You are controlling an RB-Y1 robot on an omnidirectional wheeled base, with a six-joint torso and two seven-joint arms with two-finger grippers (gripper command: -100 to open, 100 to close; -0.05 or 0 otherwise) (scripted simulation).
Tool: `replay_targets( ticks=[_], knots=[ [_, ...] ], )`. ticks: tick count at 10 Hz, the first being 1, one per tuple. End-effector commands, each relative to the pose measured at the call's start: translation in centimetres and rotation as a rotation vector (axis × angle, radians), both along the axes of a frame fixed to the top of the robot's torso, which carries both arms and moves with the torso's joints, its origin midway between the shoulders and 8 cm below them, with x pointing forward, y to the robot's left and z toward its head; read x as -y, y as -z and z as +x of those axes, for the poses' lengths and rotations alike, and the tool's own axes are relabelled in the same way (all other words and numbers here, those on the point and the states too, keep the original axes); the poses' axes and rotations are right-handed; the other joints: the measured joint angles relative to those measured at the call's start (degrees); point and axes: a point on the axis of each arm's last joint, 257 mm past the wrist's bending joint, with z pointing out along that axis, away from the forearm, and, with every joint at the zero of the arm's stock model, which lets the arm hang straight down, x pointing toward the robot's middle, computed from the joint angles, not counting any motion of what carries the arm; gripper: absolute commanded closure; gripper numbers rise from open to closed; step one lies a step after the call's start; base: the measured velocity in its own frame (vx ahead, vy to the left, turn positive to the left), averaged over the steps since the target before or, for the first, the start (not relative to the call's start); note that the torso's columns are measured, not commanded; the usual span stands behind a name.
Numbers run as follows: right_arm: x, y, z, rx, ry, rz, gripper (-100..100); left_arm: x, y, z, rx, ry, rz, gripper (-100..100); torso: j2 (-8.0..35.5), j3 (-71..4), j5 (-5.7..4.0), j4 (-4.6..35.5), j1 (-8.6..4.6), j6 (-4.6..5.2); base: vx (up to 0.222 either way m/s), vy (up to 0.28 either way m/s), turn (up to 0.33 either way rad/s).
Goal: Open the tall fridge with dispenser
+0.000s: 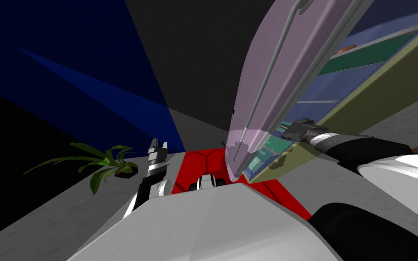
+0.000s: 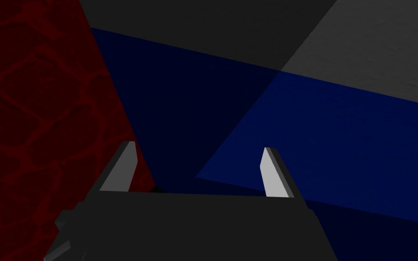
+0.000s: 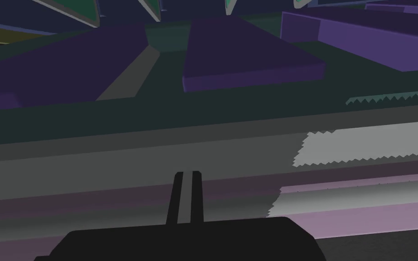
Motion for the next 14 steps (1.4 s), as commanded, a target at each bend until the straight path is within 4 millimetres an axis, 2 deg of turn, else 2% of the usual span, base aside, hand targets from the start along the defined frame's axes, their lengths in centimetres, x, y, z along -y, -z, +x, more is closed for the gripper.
replay_targets(
  ticks=[1, 3, 4, 5, 6, 7, 11, 14],
  knots=[
    [1.6, -1.2, -0.4, 0.026, 0.032, -0.017, 100, 0.0, 0.0, 0.0, 0.0, 0.0, 0.0, 0, -0.05, 0.0, 0.0, -0.02, 0.07, 0.08, 0.12, 0.266, -0.01],
    [3.8, -1.5, -1.4, 0.029, 0.082, -0.022, 100, 0.0, 0.0, 0.0, 0.0, 0.0, 0.0, 0, 0.05, 0.08, -0.05, -0.02, 0.06, 0.1, 0.144, 0.321, -0.083],
    [3.8, -1.5, -1.4, 0.029, 0.082, -0.022, 100, 0.0, 0.0, 0.0, 0.0, 0.0, 0.0, 0, 0.11, 0.19, -0.11, -0.05, 0.21, 0.23, 0.12, 0.281, -0.058],
    [4.9, -1.6, -1.9, 0.031, 0.108, -0.024, 100, 0.0, 0.0, 0.0, 0.0, 0.0, 0.0, 0, 0.37, 0.3, -0.11, 0.05, -0.11, 0.17, 0.113, 0.291, -0.021],
    [4.2, -0.8, -1.7, 0.018, 0.098, -0.016, 100, 0.0, 0.0, 0.0, 0.0, 0.0, 0.0, 0, 0.51, 0.46, -0.2, 0.1, -0.11, 0.33, 0.051, 0.155, -0.034],
    [4.7, -1.8, -1.7, 0.01, 0.107, -0.02, -100, 0.0, 0.0, 0.0, 0.0, 0.0, 0.0, 0, 0.88, 0.72, -0.36, 0.19, -0.55, 0.48, 0.036, 0.071, -0.025],
    [5.2, -4.6, -1.5, 0.003, 0.119, -0.035, -100, 0.0, 0.0, 0.0, 0.0, 0.0, 0.001, 0, 1.18, 1.03, -0.38, 0.26, 0.01, 0.72, 0.065, 0.06, -0.023],
    [5.3, -6.5, -1.3, 0.002, 0.126, -0.04, -100, 0.0, 0.0, 0.0, 0.0, 0.0, 0.001, 0, 1.13, 1.0, -0.4, 0.24, -0.08, 0.72, 0.057, 0.052, -0.018]
  ],
)
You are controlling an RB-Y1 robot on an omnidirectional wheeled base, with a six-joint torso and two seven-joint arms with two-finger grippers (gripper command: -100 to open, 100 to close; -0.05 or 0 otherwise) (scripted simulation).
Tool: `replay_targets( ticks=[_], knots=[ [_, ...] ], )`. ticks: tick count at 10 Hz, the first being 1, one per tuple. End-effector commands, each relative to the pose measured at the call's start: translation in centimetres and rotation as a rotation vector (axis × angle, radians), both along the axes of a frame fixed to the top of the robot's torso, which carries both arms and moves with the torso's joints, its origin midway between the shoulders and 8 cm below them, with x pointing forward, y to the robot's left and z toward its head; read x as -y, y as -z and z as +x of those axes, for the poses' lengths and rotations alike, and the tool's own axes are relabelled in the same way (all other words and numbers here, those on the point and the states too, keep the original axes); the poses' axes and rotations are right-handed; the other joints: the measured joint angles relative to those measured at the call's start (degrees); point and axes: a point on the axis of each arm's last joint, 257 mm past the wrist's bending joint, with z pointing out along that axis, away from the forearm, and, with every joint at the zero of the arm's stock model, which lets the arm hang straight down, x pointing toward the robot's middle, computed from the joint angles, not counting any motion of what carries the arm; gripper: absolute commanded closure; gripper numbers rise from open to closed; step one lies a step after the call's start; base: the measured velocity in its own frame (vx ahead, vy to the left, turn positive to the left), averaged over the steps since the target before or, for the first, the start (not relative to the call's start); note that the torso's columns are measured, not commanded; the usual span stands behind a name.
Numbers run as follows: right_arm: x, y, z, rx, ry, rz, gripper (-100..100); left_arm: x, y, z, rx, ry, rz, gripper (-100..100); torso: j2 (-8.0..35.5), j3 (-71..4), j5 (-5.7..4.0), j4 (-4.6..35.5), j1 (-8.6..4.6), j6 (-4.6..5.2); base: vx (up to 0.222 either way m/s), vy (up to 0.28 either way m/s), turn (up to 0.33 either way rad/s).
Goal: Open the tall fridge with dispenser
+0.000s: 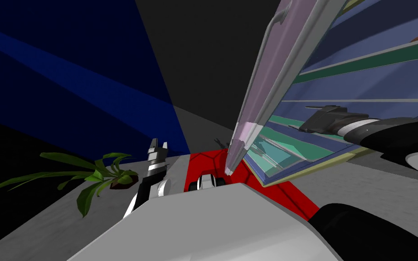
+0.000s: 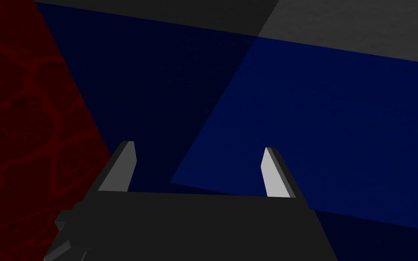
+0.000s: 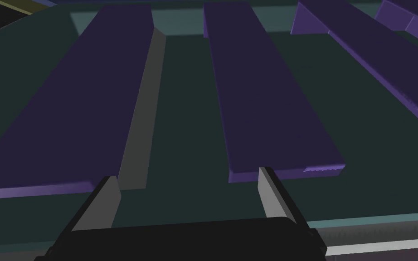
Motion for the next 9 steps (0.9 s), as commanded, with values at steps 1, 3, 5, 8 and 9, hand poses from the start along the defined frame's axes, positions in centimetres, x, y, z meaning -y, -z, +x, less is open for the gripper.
replay_targets(
  ticks=[1, 3, 5, 8, 9],
  knots=[
    [0.1, -1.6, 0.3, 0.0, 0.006, -0.002, -100, 0.0, 0.0, 0.0, 0.0, 0.0, 0.0, 0, 0.02, 0.01, 0.0, 0.01, -0.01, 0.0, 0.04, 0.052, -0.02],
    [0.0, -3.1, 0.4, 0.001, 0.009, -0.006, -100, 0.0, 0.0, 0.0, 0.0, 0.0, 0.0, 0, 0.01, 0.01, 0.01, 0.01, 0.03, 0.01, 0.054, 0.057, -0.022],
    [-0.1, -4.1, 0.6, 0.002, 0.011, -0.008, -100, 0.0, 0.0, 0.0, 0.0, 0.0, 0.0, 0, -0.04, -0.03, 0.02, -0.01, 0.05, 0.0, 0.056, 0.057, -0.015],
    [-0.4, -6.1, 0.8, 0.008, 0.012, -0.008, -100, 0.0, 0.0, 0.0, 0.0, 0.0, 0.0, 0, 0.03, 0.02, 0.0, 0.01, -0.02, 0.0, 0.048, 0.045, -0.018],
    [-0.5, -7.0, 0.9, 0.011, 0.012, -0.007, -100, 0.0, 0.0, 0.0, 0.0, 0.0, 0.0, 0, 0.0, 0.01, 0.0, 0.01, 0.0, 0.01, 0.063, 0.055, -0.024]
  ],
)
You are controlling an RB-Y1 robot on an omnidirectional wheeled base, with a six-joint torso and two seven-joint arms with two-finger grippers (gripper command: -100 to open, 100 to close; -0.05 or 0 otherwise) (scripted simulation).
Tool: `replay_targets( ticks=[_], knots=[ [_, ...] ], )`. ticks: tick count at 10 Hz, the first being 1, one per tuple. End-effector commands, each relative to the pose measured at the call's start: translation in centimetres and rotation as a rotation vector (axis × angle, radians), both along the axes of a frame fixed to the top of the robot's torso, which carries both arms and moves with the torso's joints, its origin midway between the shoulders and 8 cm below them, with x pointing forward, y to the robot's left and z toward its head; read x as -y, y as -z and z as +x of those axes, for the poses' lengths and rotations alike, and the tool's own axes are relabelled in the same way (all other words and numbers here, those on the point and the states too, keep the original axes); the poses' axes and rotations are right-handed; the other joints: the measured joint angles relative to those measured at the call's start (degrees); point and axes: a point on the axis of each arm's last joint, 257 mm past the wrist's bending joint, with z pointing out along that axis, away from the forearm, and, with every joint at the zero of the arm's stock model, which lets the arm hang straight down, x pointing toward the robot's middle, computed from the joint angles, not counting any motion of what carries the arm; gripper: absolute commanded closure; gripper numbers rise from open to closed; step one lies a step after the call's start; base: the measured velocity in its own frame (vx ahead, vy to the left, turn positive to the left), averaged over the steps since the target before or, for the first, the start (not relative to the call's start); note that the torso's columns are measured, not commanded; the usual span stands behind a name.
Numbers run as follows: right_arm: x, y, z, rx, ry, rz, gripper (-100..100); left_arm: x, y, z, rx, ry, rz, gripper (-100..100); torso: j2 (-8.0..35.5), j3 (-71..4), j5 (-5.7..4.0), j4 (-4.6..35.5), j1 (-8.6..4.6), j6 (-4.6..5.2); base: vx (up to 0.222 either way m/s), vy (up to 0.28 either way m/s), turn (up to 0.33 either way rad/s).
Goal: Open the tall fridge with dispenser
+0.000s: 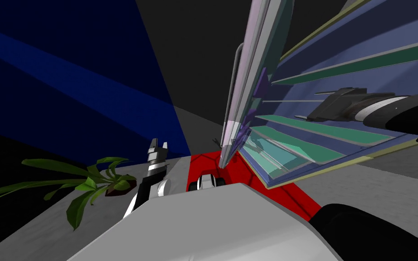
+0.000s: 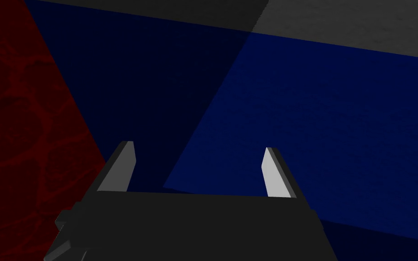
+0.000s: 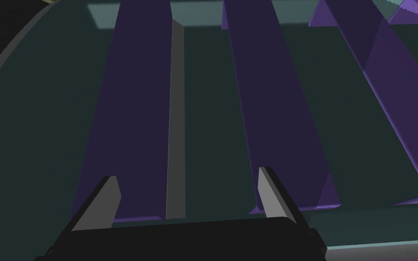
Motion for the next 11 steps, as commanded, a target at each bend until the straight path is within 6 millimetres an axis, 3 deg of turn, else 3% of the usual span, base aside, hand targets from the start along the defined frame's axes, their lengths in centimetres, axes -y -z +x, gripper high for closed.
replay_targets(
  ticks=[1, 2, 3, 5, 6, 11],
  knots=[
    [-0.4, -2.0, 0.3, 0.006, 0.001, 0.003, -100, 0.0, 0.0, 0.0, 0.0, 0.0, 0.0, 0, -0.04, -0.03, 0.01, -0.02, 0.06, -0.01, 0.06, 0.065, -0.024],
    [-0.6, -2.7, 0.4, 0.009, -0.001, 0.003, -100, 0.0, 0.0, 0.0, 0.0, 0.0, 0.0, 0, -0.03, -0.02, 0.02, -0.02, 0.08, -0.01, 0.054, 0.069, -0.029],
    [-0.5, -2.3, 0.3, 0.008, -0.001, 0.0, -100, 0.0, 0.0, 0.0, 0.0, 0.0, 0.0, 0, 0.0, -0.01, 0.02, -0.01, 0.07, -0.01, 0.024, 0.032, -0.006],
    [2.1, -2.5, -0.9, 0.009, 0.066, 0.0, -100, 0.0, 0.0, 0.0, 0.0, 0.0, 0.0, 0, 0.18, 0.11, -0.06, 0.04, -0.15, -0.07, -0.049, 0.004, 0.383],
    [2.1, -2.5, -0.9, 0.009, 0.066, 0.0, -100, 0.0, 0.0, 0.0, 0.0, 0.0, 0.0, 0, 0.28, 0.18, -0.04, 0.1, -0.11, 0.07, -0.073, -0.003, -0.12],
    [8.2, -2.9, -4.7, 0.01, 0.233, -0.001, -100, 0.0, 0.0, 0.0, 0.0, 0.0, 0.0, 0, -0.06, -0.05, 0.03, -0.03, 0.06, -0.03, -0.103, 0.013, 0.321]
  ],
)
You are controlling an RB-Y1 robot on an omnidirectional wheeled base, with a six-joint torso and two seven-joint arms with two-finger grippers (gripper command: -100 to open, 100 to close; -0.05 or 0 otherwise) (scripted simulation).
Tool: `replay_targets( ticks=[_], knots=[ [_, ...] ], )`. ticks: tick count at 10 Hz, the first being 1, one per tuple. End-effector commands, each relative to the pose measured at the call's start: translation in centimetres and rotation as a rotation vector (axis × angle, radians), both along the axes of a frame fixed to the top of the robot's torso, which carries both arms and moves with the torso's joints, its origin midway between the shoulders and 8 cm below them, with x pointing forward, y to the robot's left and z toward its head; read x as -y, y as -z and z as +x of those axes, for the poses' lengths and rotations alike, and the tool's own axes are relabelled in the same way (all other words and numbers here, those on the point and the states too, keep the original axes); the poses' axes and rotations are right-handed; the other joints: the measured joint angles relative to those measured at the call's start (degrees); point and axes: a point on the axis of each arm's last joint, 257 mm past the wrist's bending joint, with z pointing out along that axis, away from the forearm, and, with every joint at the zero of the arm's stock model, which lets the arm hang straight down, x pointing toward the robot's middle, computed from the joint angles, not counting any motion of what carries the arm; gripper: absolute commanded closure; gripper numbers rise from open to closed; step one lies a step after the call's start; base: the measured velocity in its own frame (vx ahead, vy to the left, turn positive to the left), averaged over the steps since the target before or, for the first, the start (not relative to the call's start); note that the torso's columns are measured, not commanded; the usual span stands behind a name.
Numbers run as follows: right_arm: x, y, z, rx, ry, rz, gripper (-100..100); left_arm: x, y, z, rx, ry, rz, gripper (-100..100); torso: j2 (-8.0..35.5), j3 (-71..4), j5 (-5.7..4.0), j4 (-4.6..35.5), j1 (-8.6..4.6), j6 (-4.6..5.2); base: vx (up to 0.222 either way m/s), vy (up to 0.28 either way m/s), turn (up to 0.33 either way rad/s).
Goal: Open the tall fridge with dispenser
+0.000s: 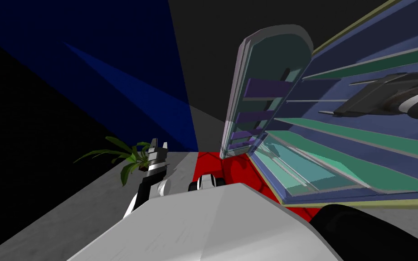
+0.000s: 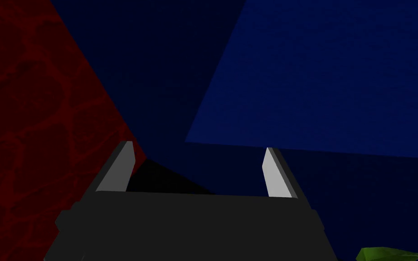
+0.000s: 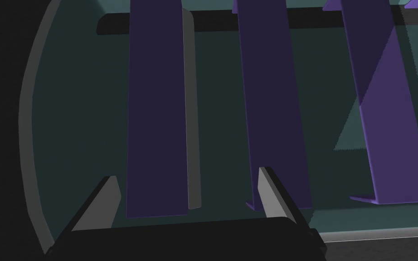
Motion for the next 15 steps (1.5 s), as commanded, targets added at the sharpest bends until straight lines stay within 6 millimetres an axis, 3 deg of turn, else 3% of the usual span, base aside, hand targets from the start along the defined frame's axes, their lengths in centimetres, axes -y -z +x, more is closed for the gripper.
replay_targets(
  ticks=[1, 3, 4, 5, 7, 10, 12, 13, 15],
  knots=[
    [3.2, -0.1, -2.5, -0.001, 0.089, 0.003, -100, 0.0, 0.0, 0.0, 0.0, 0.0, 0.0, 0, 0.0, 0.02, -0.03, 0.02, -0.07, 0.06, -0.098, 0.015, 0.364],
    [5.5, -0.1, -4.4, -0.002, 0.157, 0.004, -100, 0.0, 0.0, 0.0, 0.0, 0.0, 0.0, 0, 0.06, 0.05, -0.02, 0.03, -0.05, 0.03, -0.109, 0.023, 0.351],
    [4.6, 0.1, -4.0, -0.001, 0.135, 0.003, -100, 0.0, 0.0, 0.0, 0.0, 0.0, 0.0, 0, 0.12, 0.09, -0.02, 0.05, -0.05, 0.04, -0.052, 0.006, 0.063],
    [4.6, 1.1, -1.8, -0.022, 0.088, 0.035, -100, 0.0, 0.0, 0.0, 0.0, 0.0, 0.0, 0, -0.04, 0.01, -0.03, 0.02, -0.1, 0.1, 0.079, 0.035, -0.415],
    [5.4, 2.3, -0.7, -0.022, 0.056, 0.092, -100, 0.0, 0.0, 0.0, -0.001, -0.001, 0.0, 0, -0.36, -0.23, 0.0, -0.12, 0.02, -0.01, 0.101, 0.045, -0.209],
    [4.5, 4.8, 1.4, -0.038, -0.007, 0.138, -100, 0.0, 0.0, 0.0, 0.0, 0.0, 0.0, 0, 0.31, 0.21, -0.06, 0.11, -0.16, 0.06, 0.016, -0.001, 0.028],
    [3.7, 4.8, 4.2, -0.06, -0.083, 0.157, -100, 0.0, 0.0, 0.0, -0.001, -0.001, 0.0, 0, 0.01, 0.05, 0.03, 0.05, 0.12, 0.14, 0.101, 0.055, -0.36],
    [4.2, 5.4, 4.4, -0.055, -0.096, 0.184, -100, 0.0, 0.0, 0.0, -0.001, -0.001, 0.0, 0, -0.15, -0.1, 0.05, -0.05, 0.12, 0.0, 0.066, 0.025, -0.085],
    [3.2, 6.8, 6.0, -0.062, -0.14, 0.211, -100, 0.0, 0.0, 0.0, 0.0, 0.0, 0.0, 0, 0.13, 0.08, -0.06, 0.03, -0.15, -0.02, 0.011, 0.001, 0.028]
  ],
)
